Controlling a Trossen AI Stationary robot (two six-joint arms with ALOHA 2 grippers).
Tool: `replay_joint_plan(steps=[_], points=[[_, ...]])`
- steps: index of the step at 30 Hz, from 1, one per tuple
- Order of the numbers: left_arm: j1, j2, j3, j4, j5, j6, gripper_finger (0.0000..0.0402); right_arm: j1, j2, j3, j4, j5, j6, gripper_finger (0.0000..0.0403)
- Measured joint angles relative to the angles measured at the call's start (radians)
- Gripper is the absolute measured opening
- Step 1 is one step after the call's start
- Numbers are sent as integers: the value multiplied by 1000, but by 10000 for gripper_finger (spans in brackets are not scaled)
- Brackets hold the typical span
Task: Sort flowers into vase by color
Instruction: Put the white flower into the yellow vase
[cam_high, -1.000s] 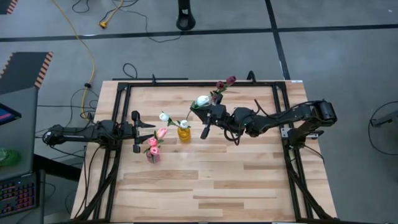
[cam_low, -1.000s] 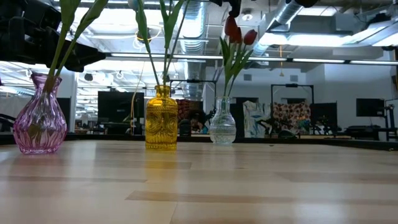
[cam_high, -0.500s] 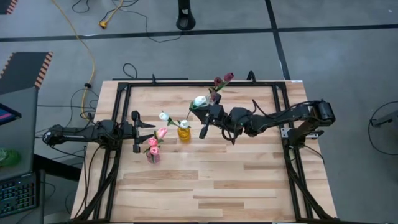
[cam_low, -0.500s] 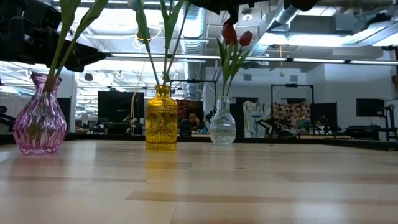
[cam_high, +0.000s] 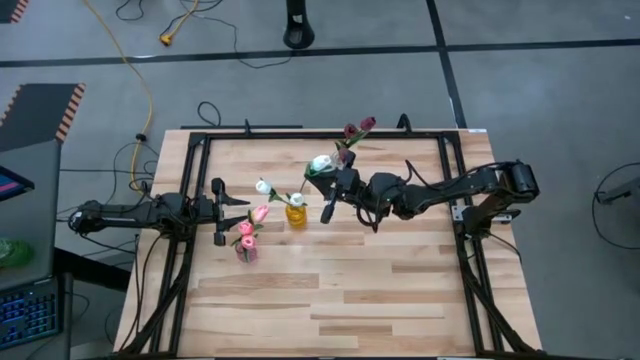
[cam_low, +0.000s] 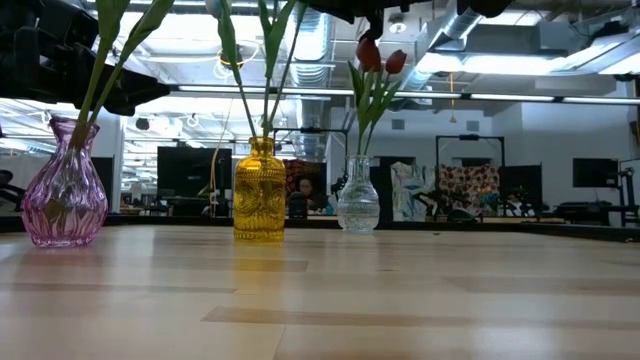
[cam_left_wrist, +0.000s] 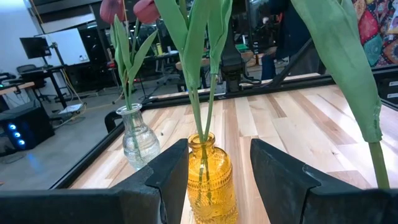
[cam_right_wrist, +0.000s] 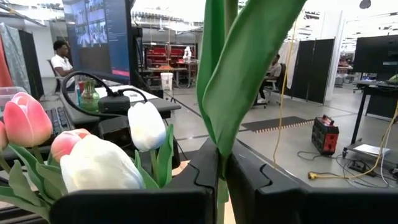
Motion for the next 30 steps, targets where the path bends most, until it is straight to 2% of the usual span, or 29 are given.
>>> replay_joint_plan(steps=[8,12,26,30], points=[[0,0,0,0,0,0,161,0,0,0,-19,-29,9,48],[0,0,0,0,0,0,161,-2,-1,0,-45,-30,121,48],[0,0,0,0,0,0,161,-1,0,-1,-44,-44,76,48],[0,0,0,0,0,0,161,-8,0,-1,-43,-44,76,62]])
